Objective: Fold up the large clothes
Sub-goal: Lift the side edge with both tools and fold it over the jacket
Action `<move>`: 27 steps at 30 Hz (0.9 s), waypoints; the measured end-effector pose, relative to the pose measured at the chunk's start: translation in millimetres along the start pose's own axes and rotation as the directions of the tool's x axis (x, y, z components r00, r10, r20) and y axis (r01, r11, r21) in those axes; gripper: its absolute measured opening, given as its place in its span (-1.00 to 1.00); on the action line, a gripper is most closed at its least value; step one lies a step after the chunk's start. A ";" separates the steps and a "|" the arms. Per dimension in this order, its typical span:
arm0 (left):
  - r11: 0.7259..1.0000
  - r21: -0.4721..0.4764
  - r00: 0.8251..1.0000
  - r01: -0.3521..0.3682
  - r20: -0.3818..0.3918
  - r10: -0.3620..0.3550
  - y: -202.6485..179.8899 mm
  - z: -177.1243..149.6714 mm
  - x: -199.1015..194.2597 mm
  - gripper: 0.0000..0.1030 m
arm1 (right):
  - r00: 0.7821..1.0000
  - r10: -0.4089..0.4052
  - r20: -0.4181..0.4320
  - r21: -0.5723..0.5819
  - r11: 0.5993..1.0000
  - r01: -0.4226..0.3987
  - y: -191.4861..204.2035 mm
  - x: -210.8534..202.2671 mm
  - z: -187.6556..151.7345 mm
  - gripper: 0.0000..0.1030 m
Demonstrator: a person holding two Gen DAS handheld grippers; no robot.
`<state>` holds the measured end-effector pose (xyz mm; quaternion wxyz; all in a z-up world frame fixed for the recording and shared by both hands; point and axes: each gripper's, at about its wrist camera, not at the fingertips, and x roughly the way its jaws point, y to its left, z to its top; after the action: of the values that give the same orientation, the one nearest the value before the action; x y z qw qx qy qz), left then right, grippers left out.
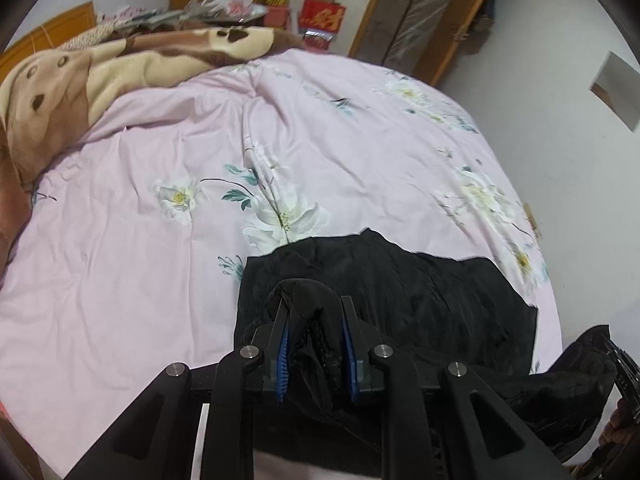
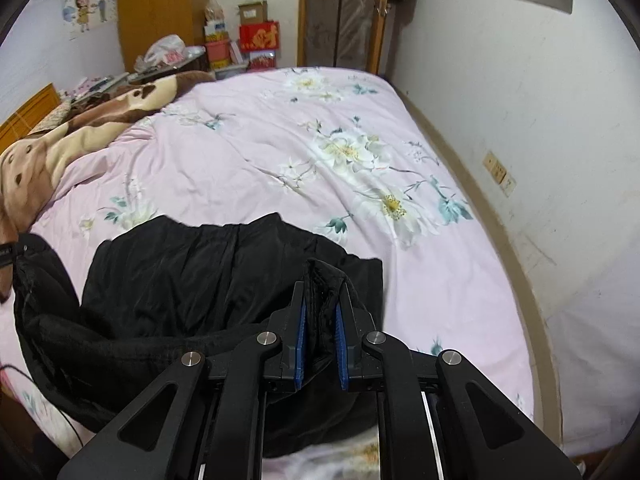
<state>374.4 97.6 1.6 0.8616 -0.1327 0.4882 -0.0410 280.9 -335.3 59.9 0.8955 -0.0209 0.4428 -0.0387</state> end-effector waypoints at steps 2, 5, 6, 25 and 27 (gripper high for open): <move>1.000 -0.001 1.000 -0.013 -0.018 0.013 0.7 11.6 16.4 -0.54 | 0.999 0.001 -0.039 0.016 1.000 0.000 -2.9 19.8 15.1 -0.75; 0.999 -0.039 0.998 -0.024 -0.066 0.022 9.0 29.2 44.3 -0.46 | 0.996 0.007 -0.092 0.052 0.999 -0.002 -8.6 47.8 37.7 -0.72; 0.998 -0.044 0.997 -0.033 -0.075 0.030 11.1 33.0 49.9 -0.38 | 0.994 0.007 -0.109 0.062 0.998 0.000 -10.4 56.6 44.5 -0.70; 0.990 0.062 0.992 0.124 -0.006 -0.124 62.9 29.3 56.7 0.50 | 0.991 0.129 -0.039 -0.036 0.991 -0.130 -56.5 87.9 46.2 0.36; 0.980 0.131 0.988 0.153 -0.022 -0.151 53.1 16.2 62.9 0.52 | 0.984 0.174 -0.043 -0.083 0.981 -0.177 -57.3 93.4 27.9 0.45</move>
<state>417.7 139.1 -57.0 0.8600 -0.1120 0.4778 -0.1397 356.7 -400.5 7.0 0.8856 -0.0197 0.4602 0.0589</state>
